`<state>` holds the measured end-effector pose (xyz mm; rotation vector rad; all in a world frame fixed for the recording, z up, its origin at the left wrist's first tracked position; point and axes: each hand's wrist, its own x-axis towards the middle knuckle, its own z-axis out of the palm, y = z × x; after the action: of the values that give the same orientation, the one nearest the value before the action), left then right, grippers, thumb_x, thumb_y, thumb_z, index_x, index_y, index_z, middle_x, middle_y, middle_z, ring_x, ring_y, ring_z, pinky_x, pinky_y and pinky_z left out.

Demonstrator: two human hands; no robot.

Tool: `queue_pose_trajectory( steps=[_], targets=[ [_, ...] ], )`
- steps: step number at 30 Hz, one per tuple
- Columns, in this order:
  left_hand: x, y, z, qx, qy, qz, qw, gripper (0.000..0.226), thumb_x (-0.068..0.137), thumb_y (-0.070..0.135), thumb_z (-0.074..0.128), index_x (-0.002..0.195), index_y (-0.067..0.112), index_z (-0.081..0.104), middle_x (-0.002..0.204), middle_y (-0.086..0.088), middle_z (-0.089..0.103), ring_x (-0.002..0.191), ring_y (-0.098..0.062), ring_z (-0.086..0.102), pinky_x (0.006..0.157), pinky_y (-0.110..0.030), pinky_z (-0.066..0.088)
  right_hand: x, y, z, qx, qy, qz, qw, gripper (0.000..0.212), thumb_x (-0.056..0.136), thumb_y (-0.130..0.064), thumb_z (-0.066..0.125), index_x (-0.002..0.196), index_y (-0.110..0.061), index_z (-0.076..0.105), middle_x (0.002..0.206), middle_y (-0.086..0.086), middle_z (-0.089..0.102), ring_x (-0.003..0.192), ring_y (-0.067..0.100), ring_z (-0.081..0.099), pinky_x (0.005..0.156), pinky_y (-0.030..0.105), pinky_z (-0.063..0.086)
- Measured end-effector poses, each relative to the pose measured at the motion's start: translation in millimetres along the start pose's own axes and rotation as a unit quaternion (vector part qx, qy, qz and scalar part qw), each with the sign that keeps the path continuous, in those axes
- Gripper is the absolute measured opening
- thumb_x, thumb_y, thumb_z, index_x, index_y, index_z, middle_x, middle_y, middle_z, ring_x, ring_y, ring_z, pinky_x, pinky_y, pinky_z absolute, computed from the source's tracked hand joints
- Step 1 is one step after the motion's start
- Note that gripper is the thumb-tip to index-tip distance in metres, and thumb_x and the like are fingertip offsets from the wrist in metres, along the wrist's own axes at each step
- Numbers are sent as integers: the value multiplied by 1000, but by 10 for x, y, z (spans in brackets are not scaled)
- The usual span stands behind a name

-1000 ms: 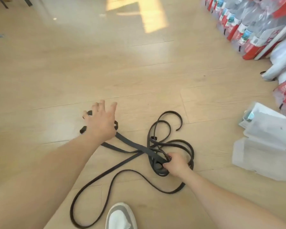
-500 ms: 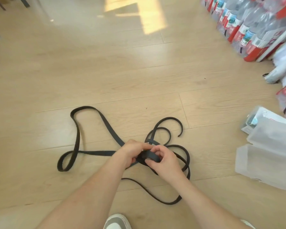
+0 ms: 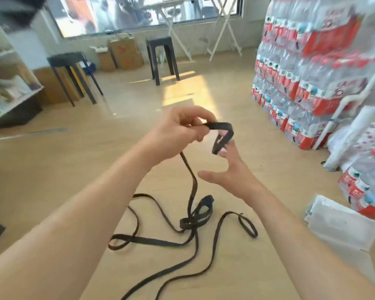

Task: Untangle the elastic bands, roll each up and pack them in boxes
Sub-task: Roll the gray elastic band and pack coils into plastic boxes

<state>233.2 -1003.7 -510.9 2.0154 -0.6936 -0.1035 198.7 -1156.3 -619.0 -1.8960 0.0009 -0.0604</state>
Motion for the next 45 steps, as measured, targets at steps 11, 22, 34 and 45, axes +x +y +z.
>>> queue_pose_trajectory(
  steps=[11,22,34,45],
  targets=[
    [-609,1182,-382,-120,116,103,981,22,89,0,58,102,15,68,65,-6,59,52,-14,39,49,-23,30,-668,-737,-217,4,-130,16,991,19,94,-32,58,98,-20,72,103,-8,72,100,8,61,75,24,42],
    [-1024,717,-584,-301,107,15,947,19,83,6,53,95,7,67,62,-3,46,54,-14,36,55,-26,26,-612,-395,-746,-453,-78,14,888,27,94,-43,54,112,-29,69,95,-1,57,99,19,52,83,31,47],
    [-662,307,426,-47,-40,-142,988,26,99,33,45,109,23,67,102,-5,70,82,-9,64,76,-24,51,-607,-487,-467,-426,-34,-405,808,17,92,-29,51,102,-25,64,85,6,53,73,13,37,57,25,30],
    [-573,-106,588,-125,130,-173,968,9,88,6,64,86,10,72,77,-13,73,65,-17,66,67,-29,58,-522,-157,-372,-375,-76,-422,822,33,82,-3,65,108,-21,73,87,2,58,75,21,57,60,26,42]
  ],
)
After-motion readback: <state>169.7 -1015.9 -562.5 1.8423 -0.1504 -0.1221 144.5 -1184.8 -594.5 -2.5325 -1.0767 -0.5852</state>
